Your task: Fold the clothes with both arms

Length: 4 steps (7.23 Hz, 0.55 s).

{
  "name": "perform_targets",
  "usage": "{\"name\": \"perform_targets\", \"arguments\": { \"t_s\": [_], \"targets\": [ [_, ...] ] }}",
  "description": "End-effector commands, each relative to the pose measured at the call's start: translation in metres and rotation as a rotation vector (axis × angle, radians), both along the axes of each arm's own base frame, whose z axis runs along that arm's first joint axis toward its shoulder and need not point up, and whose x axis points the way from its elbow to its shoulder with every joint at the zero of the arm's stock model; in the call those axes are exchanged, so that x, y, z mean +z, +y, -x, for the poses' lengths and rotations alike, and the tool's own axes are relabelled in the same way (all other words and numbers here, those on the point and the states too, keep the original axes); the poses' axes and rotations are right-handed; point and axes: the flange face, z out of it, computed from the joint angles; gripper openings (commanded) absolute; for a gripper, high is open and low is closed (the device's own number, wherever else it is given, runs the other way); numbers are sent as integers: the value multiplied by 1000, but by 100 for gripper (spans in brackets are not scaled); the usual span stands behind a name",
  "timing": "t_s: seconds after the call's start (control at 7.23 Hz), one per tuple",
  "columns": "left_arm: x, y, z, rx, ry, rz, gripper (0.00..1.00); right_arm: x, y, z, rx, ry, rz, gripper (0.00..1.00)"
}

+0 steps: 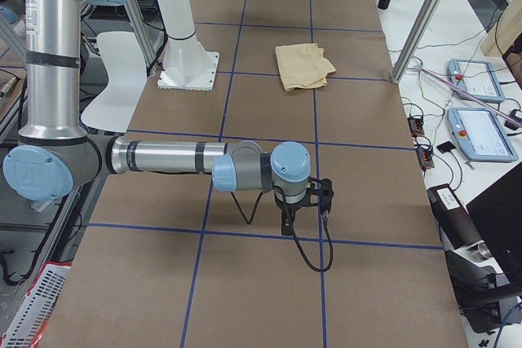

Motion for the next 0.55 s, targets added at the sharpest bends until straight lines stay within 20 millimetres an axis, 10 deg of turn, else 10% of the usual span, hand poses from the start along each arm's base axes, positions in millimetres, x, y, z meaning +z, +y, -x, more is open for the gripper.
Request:
{"name": "perform_targets", "arguments": {
  "t_s": [0.0,0.42],
  "targets": [
    [0,0,0,0,0,0,100,-1,-1,0,0,2,-2,100],
    [2,1,0,0,1,4,100,2,2,0,0,0,4,100]
  ]
}}
